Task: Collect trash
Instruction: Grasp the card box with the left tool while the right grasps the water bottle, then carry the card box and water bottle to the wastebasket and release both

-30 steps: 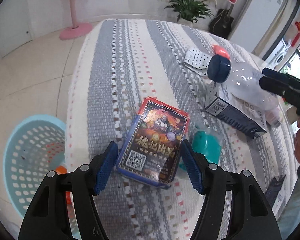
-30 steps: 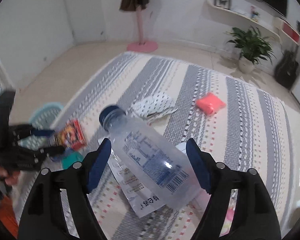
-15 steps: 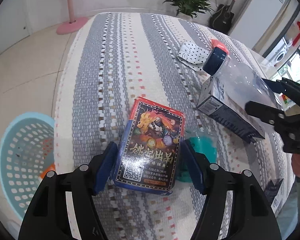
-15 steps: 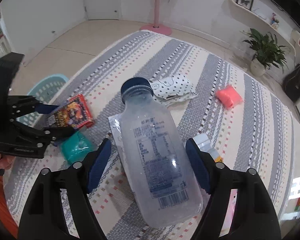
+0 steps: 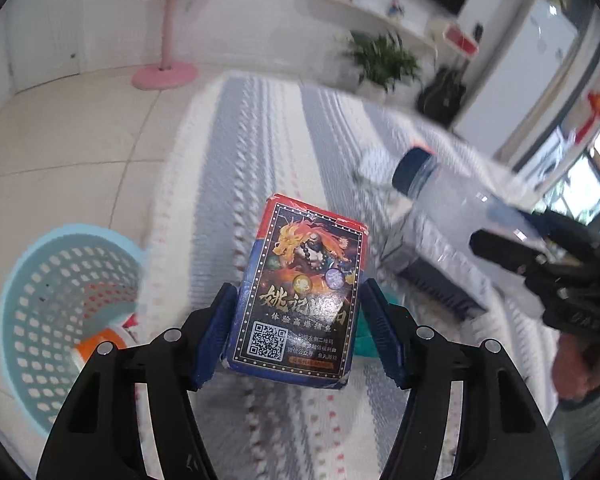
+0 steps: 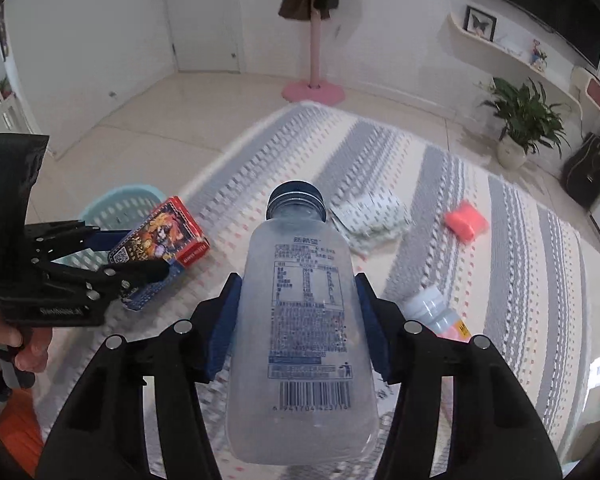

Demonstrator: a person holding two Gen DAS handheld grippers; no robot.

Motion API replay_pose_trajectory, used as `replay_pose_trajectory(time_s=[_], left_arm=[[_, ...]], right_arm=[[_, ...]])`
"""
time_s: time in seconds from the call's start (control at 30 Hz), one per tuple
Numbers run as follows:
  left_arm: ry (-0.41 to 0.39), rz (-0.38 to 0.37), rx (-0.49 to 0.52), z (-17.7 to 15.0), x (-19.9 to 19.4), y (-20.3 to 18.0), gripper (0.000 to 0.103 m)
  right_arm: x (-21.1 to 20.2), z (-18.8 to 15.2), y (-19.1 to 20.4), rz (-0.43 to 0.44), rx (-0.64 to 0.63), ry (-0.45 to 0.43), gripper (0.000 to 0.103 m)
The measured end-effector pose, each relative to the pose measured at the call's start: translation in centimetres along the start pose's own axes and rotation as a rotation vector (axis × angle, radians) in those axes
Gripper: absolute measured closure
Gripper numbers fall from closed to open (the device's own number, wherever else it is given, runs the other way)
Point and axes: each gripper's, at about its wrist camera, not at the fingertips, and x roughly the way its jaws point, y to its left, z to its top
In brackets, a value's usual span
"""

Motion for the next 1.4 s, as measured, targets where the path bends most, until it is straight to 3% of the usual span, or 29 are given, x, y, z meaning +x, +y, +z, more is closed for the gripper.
replay_pose_trajectory(time_s=[0.23, 0.4, 0.57, 0.73, 0.93, 1.1, 1.23, 1.4], left_arm=[[-0.141, 0.012, -0.079, 0.1, -8.3, 3.7, 0.041], [-0.251, 0.064, -0.17, -0.4, -14.1, 7.2, 0.041], [-0.323, 0.119, -0.296, -1.9, -17.2, 11.7, 0.041], [-0.316, 0.138, -0.4, -3.8, -16.9, 15.3, 0.041], [-0.259, 0.195, -0.424, -4.1, -14.5, 17.2, 0.04], [-0.213, 0.235, -0.442, -4.6, -13.1, 19.0, 0.036], [-0.217, 0.213, -0.462, -4.5, -13.3, 19.7, 0.035], [-0.223, 0.238, -0.431, -4.4, -13.5, 19.4, 0.034]], right_arm=[[-3.3, 2.8, 4.8, 0.09, -0.001, -0.103, 0.05], [-4.6, 5.1, 10.1, 0.176, -0.03, -0.155, 0.05], [-3.5, 6.6, 15.5, 0.244, -0.051, -0.146, 0.05], [-0.2, 6.8, 19.8, 0.28, -0.064, -0.081, 0.05], [4.7, 6.5, 22.6, 0.282, -0.036, 0.008, 0.05], [7.9, 6.0, 23.2, 0.264, -0.009, 0.061, 0.05], [9.5, 5.8, 23.6, 0.25, 0.017, 0.09, 0.049], [10.0, 5.3, 23.9, 0.253, 0.023, 0.096, 0.049]])
